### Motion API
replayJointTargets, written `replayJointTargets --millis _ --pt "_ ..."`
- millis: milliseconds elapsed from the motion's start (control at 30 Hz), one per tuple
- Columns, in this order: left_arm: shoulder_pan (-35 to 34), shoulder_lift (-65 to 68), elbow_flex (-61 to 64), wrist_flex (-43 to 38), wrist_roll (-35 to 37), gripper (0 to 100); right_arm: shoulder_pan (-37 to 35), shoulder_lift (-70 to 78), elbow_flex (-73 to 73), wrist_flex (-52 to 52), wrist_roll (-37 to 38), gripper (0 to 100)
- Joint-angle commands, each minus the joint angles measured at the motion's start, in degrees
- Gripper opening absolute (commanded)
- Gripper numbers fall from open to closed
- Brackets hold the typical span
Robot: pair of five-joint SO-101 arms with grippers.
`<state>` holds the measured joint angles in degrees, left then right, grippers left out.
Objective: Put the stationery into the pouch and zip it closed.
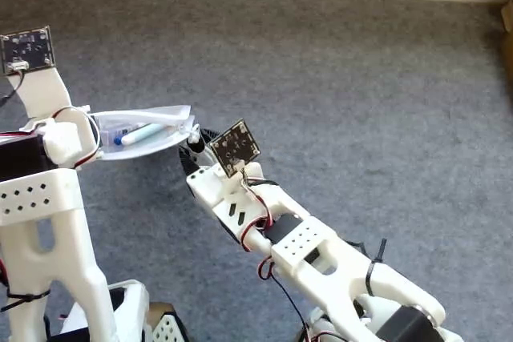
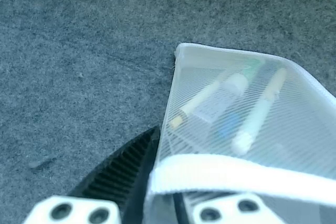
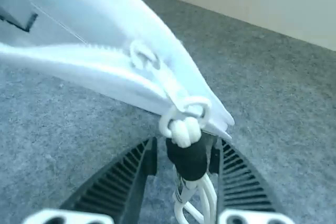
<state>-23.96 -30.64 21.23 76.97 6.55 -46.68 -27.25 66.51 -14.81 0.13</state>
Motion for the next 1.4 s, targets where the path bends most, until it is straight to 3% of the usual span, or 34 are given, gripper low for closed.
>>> replayJointTargets --millis 0,400,600,833,1000,1367 --pt "0.92 0.75 0.22 -1.41 0.35 1 -0.22 -0.66 -0.84 -1.45 -0.09 15.6" --pt "0.92 0.75 0.22 -1.41 0.35 1 -0.22 -7.69 -0.13 -0.92 0.0 15.5" --pt "0.92 0.75 0.22 -1.41 0.35 1 -0.22 -8.57 1.19 -0.92 0.0 6.0" --pt "0.92 0.75 0.22 -1.32 0.35 1 -0.22 -8.57 1.27 -0.92 0.0 6.4" --pt "0.92 0.75 0.22 -1.32 0.35 1 -0.22 -8.22 1.19 -0.92 -0.09 13.8" --pt "0.92 0.75 0.22 -1.32 0.35 1 -0.22 -4.62 1.1 -1.01 -0.09 13.7"
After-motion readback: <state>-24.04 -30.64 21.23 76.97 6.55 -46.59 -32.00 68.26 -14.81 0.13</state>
